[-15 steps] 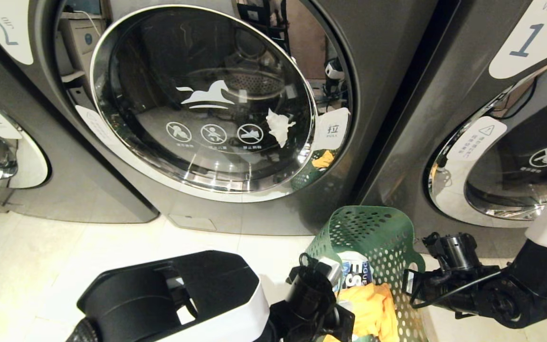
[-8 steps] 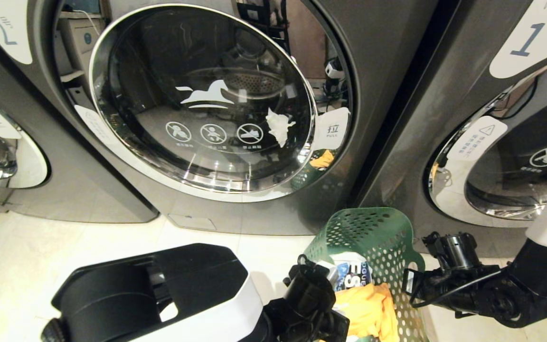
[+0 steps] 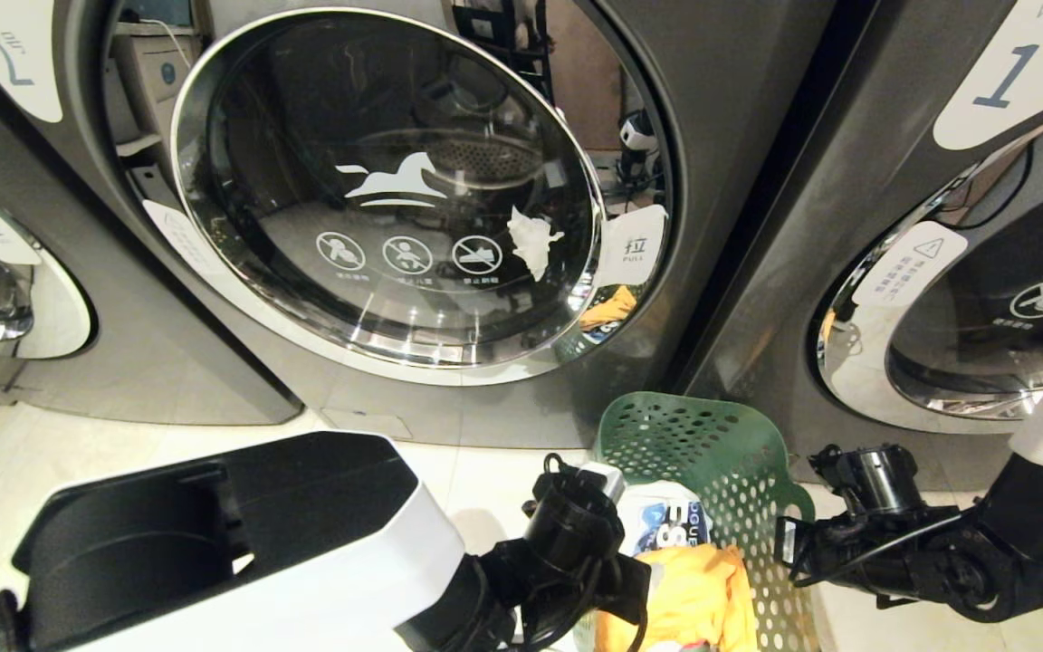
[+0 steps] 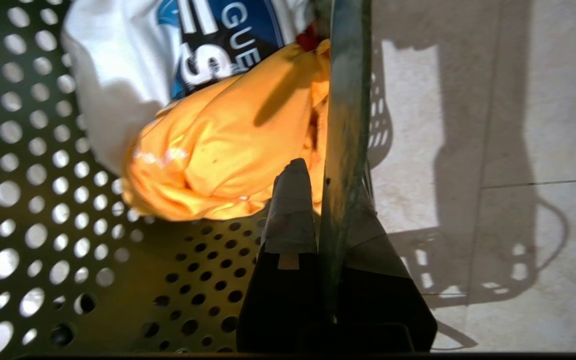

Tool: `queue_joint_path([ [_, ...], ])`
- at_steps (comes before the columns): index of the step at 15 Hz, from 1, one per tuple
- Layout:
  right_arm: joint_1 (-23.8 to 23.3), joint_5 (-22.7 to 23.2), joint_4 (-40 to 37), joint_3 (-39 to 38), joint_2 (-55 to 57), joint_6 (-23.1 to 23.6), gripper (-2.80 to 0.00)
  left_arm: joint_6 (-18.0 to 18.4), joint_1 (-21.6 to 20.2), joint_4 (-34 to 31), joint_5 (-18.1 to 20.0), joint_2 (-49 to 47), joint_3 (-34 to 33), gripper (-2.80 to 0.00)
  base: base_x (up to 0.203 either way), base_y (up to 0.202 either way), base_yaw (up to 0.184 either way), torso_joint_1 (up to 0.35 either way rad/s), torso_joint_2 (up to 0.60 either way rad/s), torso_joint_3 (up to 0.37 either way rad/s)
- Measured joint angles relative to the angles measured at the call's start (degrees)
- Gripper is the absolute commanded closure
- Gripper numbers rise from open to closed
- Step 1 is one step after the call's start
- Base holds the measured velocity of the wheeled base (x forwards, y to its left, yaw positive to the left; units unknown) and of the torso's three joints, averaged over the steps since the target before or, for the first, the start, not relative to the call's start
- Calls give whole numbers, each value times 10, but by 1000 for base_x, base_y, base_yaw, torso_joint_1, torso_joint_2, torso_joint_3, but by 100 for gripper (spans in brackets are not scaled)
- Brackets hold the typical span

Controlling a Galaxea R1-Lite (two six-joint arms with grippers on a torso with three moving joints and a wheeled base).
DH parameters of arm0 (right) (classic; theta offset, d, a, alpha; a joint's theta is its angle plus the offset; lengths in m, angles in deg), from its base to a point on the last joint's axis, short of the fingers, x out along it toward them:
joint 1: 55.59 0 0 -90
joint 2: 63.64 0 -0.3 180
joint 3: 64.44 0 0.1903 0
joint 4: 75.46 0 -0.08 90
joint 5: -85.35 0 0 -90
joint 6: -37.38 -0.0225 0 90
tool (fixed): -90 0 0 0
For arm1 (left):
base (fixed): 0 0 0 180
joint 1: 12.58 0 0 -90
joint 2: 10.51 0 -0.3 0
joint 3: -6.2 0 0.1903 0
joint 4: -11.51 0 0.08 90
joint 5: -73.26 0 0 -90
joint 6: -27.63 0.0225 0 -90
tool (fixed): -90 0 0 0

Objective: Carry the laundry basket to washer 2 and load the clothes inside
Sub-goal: Pick up the clothes basket and put it beside the washing machine

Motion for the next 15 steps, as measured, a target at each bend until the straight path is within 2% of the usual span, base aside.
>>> queue_joint_path([
  [7, -94, 3, -24, 40, 5, 90, 0, 1, -21, -102, -105, 65, -22, -280, 0, 0, 0, 0, 0, 0],
  [15, -158, 11, -56, 58, -30, 135, 0, 3, -18, -108, -114, 102, -61, -280, 0, 0, 0, 0, 0, 0],
])
